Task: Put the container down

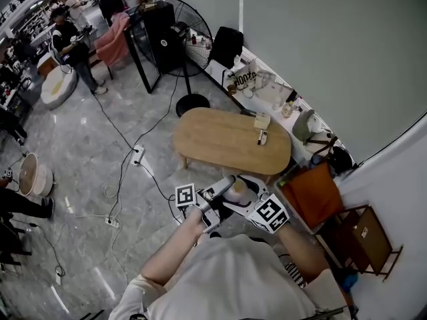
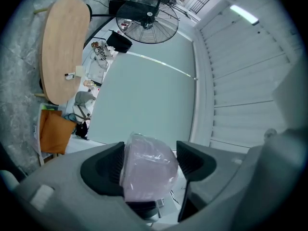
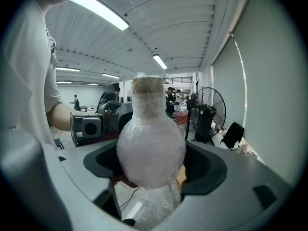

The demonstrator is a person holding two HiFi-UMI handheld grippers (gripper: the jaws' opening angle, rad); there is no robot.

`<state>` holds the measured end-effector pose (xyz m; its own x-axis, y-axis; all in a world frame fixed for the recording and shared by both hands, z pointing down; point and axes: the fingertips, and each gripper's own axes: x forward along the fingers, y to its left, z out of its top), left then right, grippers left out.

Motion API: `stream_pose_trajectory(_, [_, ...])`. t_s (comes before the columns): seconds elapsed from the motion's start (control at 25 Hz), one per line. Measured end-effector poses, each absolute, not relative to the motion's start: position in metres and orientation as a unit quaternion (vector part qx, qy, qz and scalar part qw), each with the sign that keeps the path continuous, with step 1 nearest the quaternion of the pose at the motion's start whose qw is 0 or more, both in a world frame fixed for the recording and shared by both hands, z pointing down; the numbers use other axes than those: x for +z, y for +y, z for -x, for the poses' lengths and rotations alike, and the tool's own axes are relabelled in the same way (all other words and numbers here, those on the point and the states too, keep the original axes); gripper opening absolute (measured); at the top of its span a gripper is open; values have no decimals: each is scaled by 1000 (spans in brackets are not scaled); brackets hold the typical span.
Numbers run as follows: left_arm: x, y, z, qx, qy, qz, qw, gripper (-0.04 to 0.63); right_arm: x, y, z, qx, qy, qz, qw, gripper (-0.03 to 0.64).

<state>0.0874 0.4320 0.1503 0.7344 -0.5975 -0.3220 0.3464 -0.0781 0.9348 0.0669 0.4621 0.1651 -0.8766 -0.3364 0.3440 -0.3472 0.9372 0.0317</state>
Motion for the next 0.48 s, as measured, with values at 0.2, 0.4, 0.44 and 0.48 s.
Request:
stream_pose_trajectory(0.2, [150, 434, -70, -350, -95, -644, 674, 341, 165, 464, -49, 15, -969, -179, 170, 388])
stream_pose_trajectory(0.4, [154, 427, -57, -349, -99, -644, 674, 341, 169, 458, -36, 20, -968, -178, 173, 387])
stream_pose_trajectory(0.44, [155, 426, -55, -350, -101, -642, 675, 341, 170, 456, -35, 21, -969, -176, 174, 387])
stream_pose_trajectory(0.48, [157, 424, -53, -351, -102, -640, 676, 341, 171, 454, -33, 22, -969, -174, 175, 387])
